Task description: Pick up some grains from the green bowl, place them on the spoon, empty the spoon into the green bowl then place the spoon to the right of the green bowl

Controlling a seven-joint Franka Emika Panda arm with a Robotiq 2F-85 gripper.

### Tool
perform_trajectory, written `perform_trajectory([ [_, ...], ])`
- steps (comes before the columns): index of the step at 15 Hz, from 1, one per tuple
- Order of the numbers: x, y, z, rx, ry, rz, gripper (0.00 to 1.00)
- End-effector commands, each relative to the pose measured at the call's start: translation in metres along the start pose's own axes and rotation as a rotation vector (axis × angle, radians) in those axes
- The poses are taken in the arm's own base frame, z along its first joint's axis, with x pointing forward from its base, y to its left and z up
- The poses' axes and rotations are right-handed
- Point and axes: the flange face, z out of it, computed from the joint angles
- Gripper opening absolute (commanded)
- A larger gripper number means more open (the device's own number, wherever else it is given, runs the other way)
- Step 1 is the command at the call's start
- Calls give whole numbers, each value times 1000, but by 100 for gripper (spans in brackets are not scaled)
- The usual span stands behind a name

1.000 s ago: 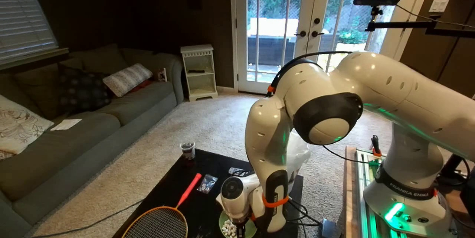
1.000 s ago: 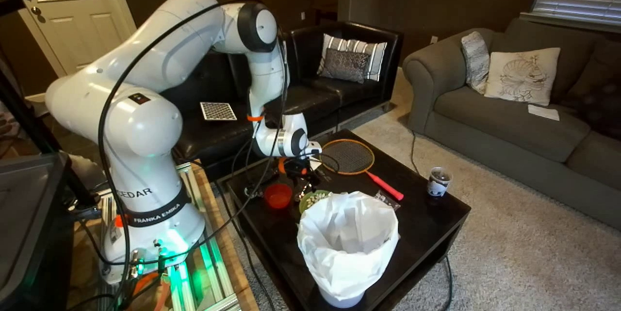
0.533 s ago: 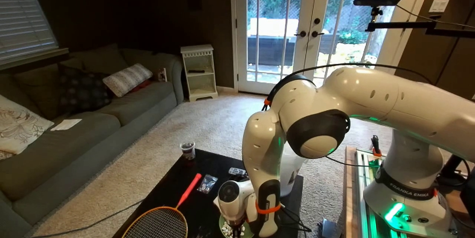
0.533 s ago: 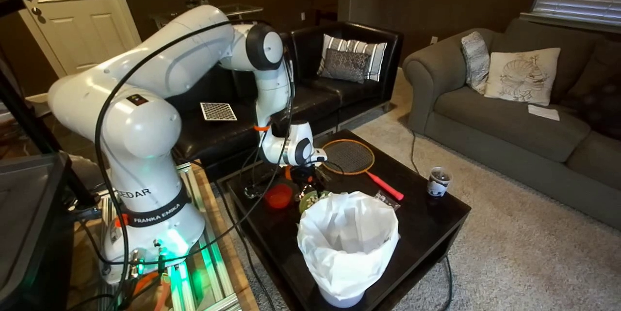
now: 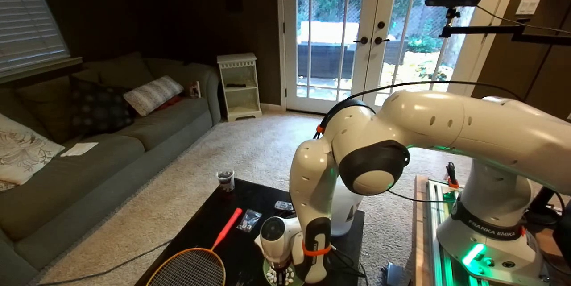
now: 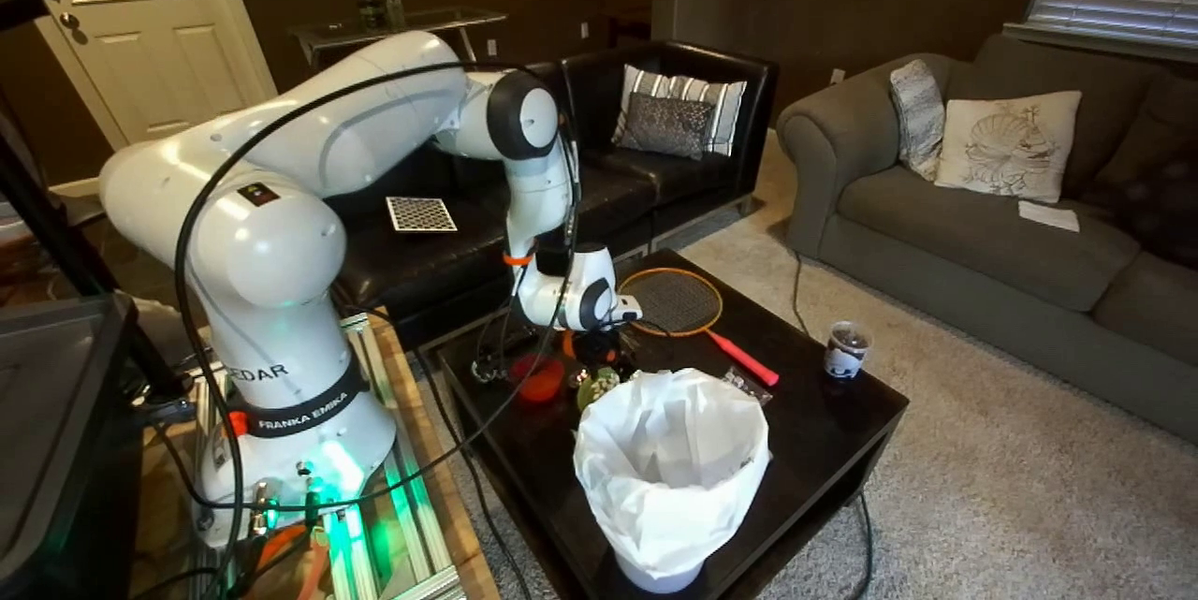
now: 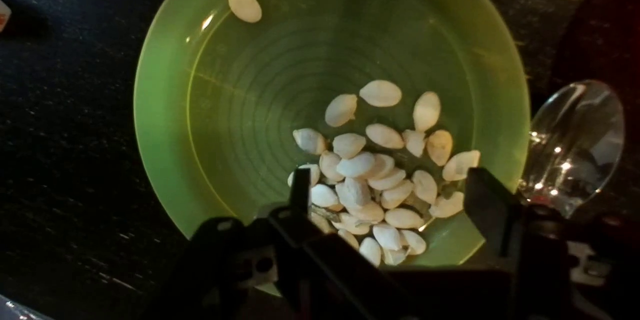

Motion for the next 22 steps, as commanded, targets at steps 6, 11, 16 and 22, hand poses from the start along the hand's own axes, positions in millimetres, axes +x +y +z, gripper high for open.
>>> perform_trajectory([
  [6, 4, 1, 16, 10, -10, 5, 16],
  [11, 2, 2, 15, 11, -15, 4, 0],
  [16, 2, 1, 11, 12, -13, 3, 0],
  [22, 4, -7, -10, 18, -1, -36, 0],
])
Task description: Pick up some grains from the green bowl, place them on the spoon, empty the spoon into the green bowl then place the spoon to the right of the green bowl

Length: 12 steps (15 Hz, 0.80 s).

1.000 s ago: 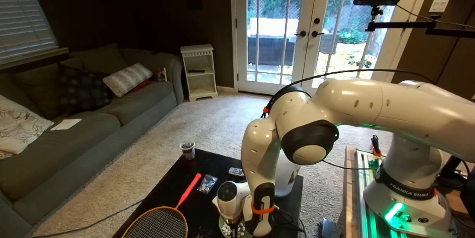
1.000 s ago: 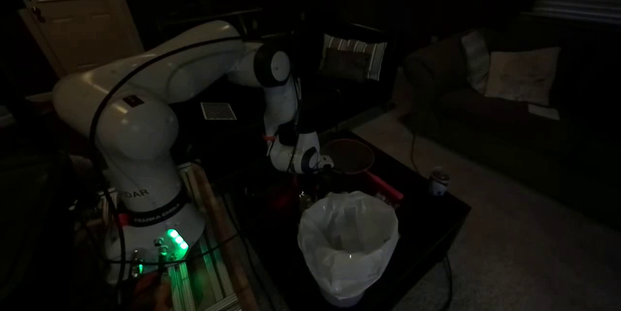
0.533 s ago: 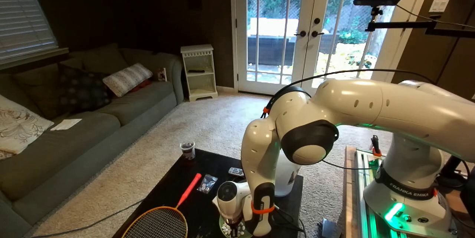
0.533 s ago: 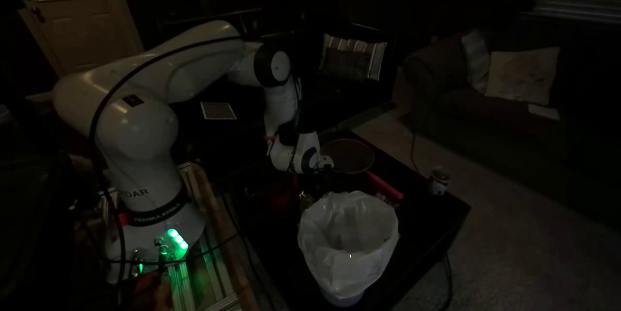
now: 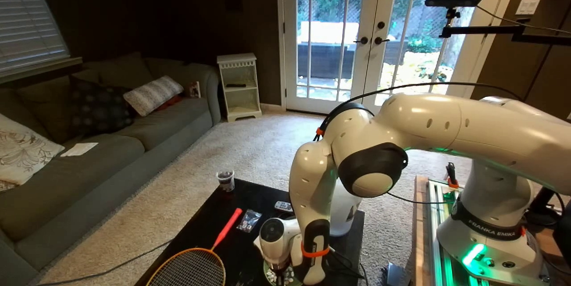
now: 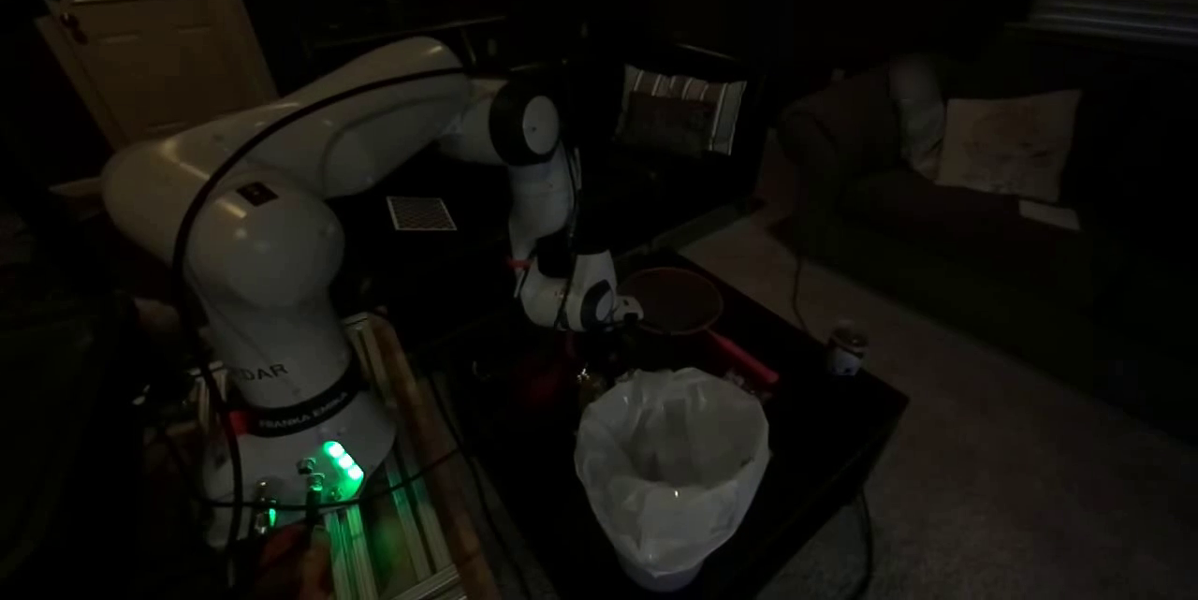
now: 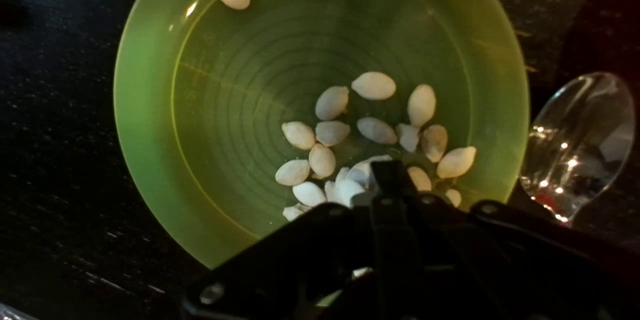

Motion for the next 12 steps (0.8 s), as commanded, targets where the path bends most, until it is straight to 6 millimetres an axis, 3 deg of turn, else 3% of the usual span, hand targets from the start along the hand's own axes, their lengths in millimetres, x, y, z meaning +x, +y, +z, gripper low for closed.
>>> perform_trajectory([
  [1, 0, -7, -19, 9, -11, -39, 0],
  [7, 2, -26, -34, 62, 5, -115, 0],
  [12, -1, -53, -32, 125, -10, -199, 0],
])
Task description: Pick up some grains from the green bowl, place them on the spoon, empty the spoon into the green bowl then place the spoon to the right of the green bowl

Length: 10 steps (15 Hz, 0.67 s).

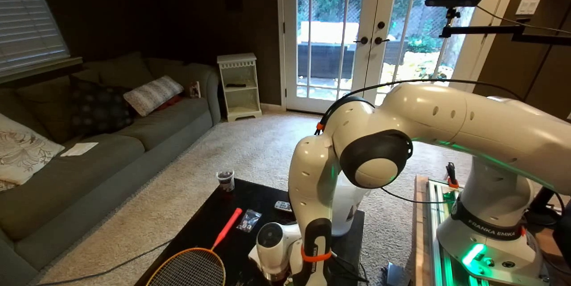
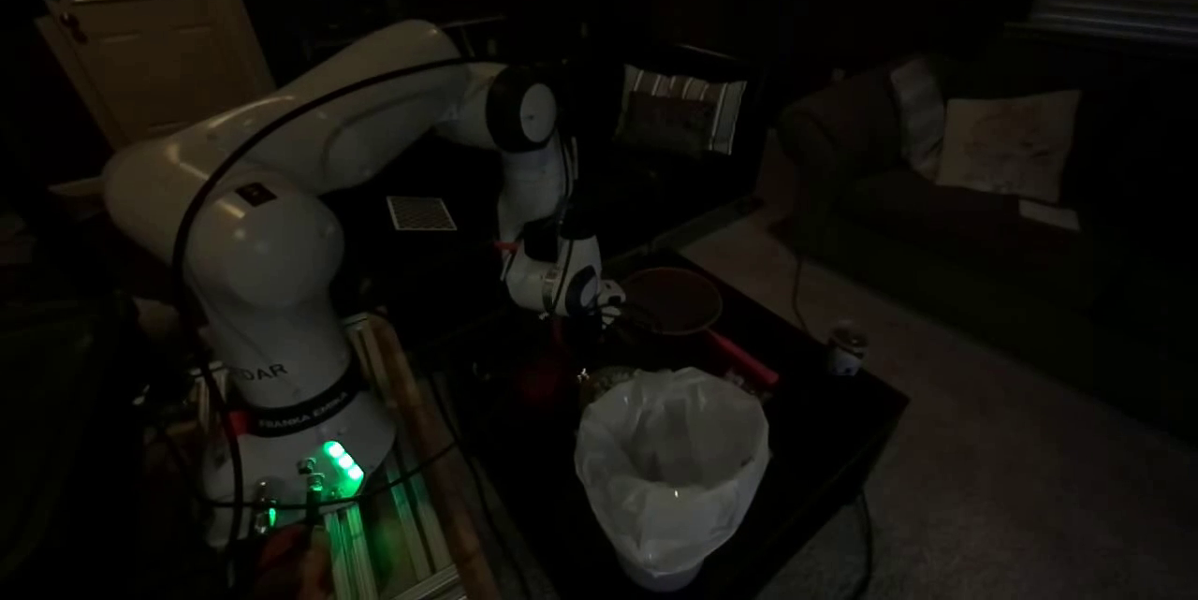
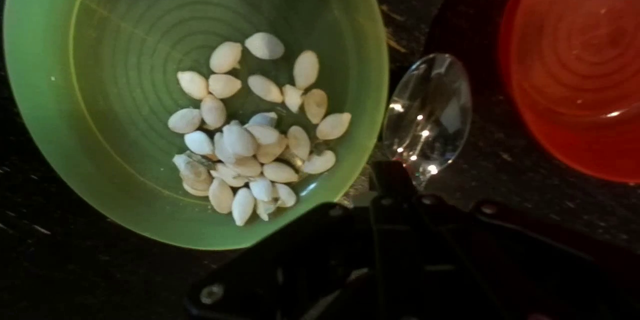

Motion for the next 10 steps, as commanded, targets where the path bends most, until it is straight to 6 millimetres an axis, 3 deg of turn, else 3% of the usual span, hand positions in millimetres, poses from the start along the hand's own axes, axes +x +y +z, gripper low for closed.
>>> perform_trajectory([
  [1, -6, -14, -2, 48, -34, -64, 0],
  [10, -12, -14, 1, 51, -92, -92, 0],
])
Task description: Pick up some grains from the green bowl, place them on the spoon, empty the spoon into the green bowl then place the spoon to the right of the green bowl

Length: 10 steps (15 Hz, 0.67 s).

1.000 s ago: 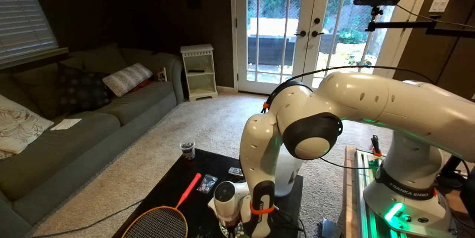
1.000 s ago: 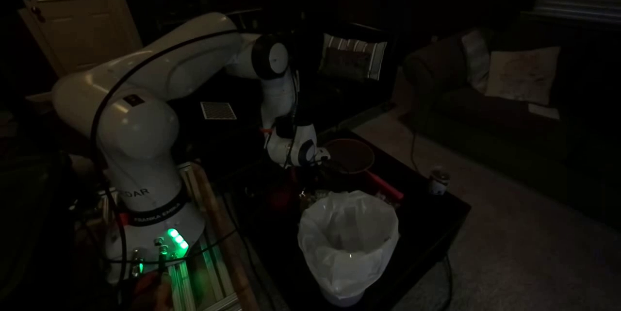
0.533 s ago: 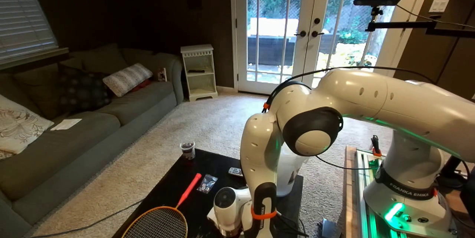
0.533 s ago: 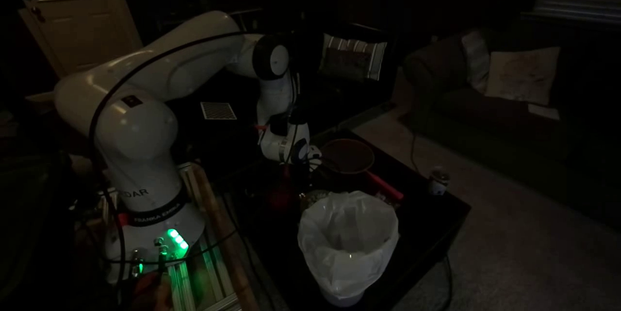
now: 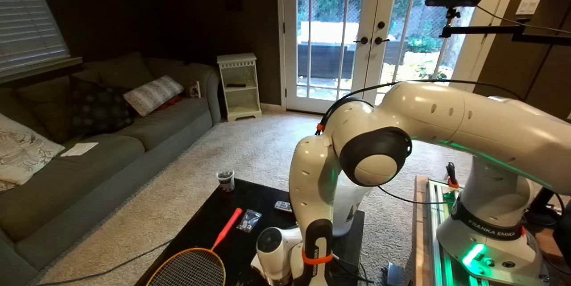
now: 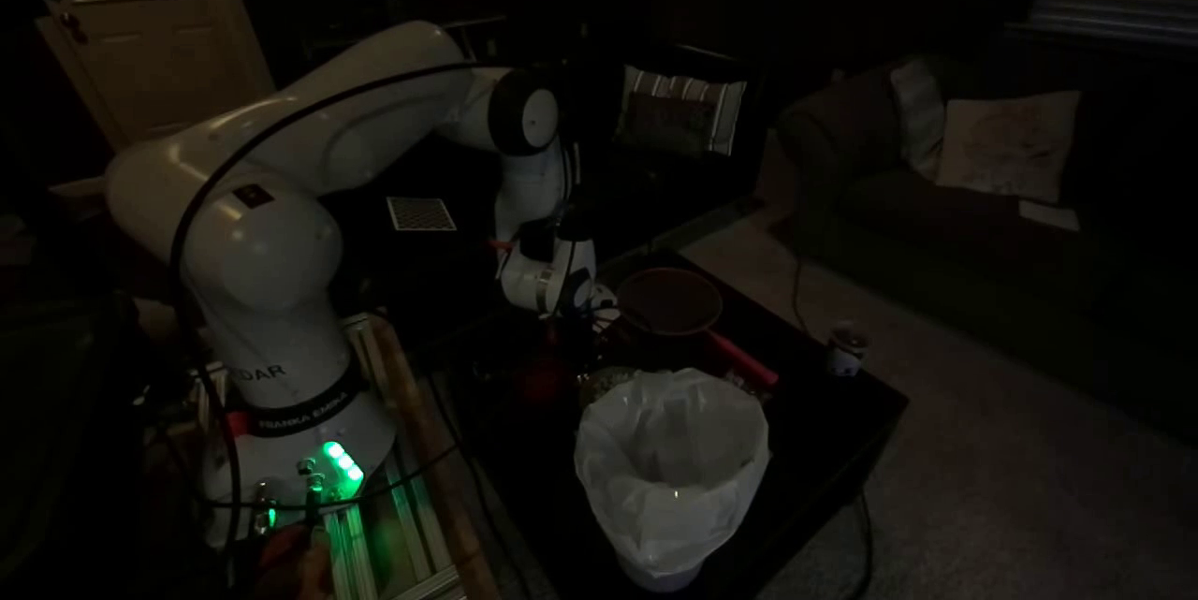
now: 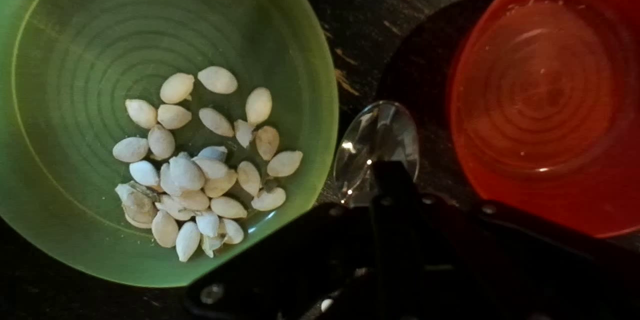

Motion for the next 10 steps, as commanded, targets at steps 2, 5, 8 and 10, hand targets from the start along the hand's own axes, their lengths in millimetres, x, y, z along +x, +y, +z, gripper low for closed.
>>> perform_trajectory([
  [2, -5, 3, -5, 6, -28, -14, 0],
  [5, -4, 4, -5, 3, -26, -12, 0],
  [8, -4, 4, -5, 5, -28, -14, 33],
  [10, -4, 5, -5, 5, -28, -14, 47],
])
